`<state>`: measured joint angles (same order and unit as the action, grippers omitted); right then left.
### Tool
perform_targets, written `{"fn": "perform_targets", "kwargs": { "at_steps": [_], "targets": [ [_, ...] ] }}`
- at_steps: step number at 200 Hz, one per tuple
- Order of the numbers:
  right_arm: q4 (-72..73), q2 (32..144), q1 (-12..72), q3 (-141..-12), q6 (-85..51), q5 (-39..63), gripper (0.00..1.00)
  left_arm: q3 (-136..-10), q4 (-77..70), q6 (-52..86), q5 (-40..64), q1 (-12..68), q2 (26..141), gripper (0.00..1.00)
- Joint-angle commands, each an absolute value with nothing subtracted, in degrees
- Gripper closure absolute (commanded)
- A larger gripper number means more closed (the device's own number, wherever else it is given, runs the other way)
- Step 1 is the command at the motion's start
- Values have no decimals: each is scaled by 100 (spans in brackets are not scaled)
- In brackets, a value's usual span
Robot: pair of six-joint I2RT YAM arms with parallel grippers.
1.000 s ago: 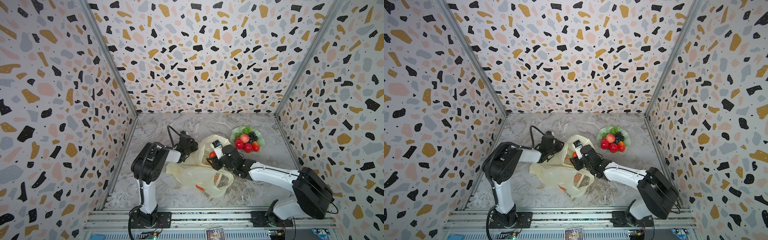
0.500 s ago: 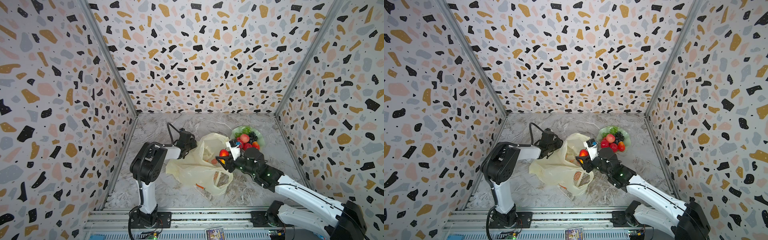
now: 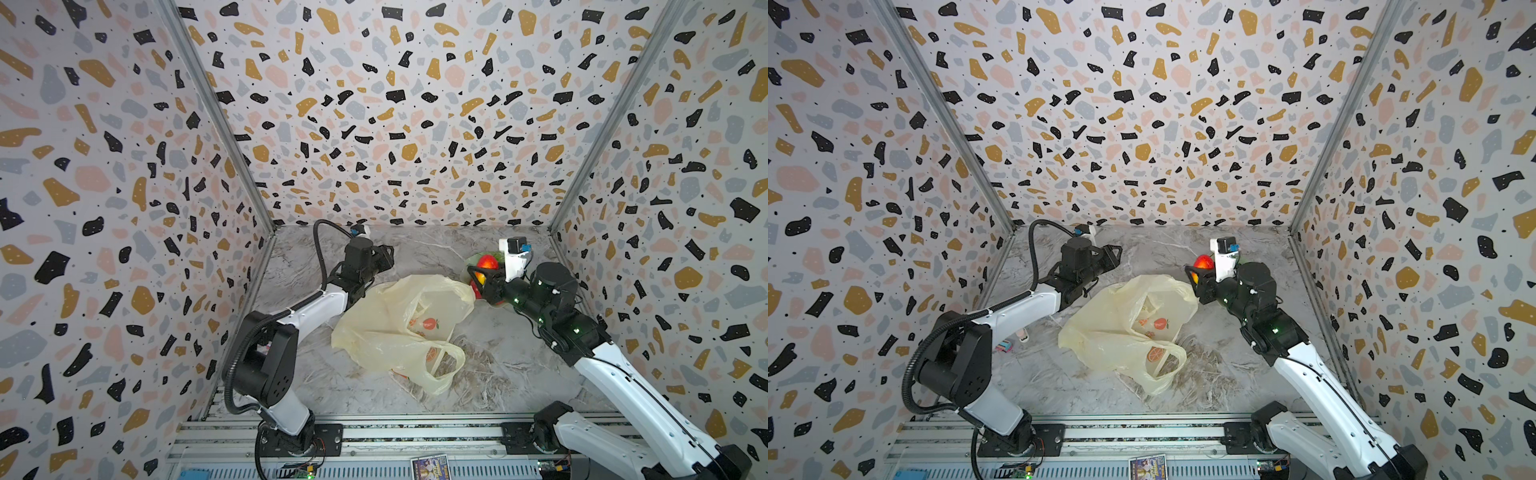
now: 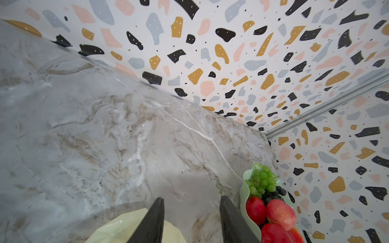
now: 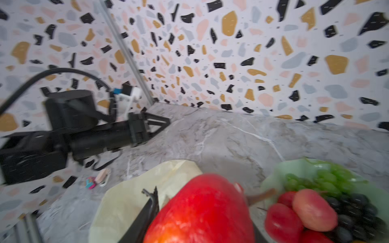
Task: Take fruits out of the plastic bag
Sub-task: Place the fake fruit on the plate.
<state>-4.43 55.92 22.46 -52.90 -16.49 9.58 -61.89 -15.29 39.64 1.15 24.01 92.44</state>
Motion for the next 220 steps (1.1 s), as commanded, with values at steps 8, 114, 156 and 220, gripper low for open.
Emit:
{"fn": "perform_targets", "kwargs": {
  "at_steps": [8,114,156,220],
  "targets": [
    [-616,6336,930,-5175,-1473,1251,64,-6346,-1477,3751,176,2475,8900,54],
    [1162,8945,-656,-5071,-1911,1625,55,-5850,-1309,3479,134,2752,8295,53],
    [1035,9591,-651,-5506,-1871,1659,27,-5767,-1260,3253,-102,2751,8122,51],
    [625,8898,-652,-5558,-1792,1459,13,-5339,-1256,2737,-1611,2742,7452,46]
  ]
}}
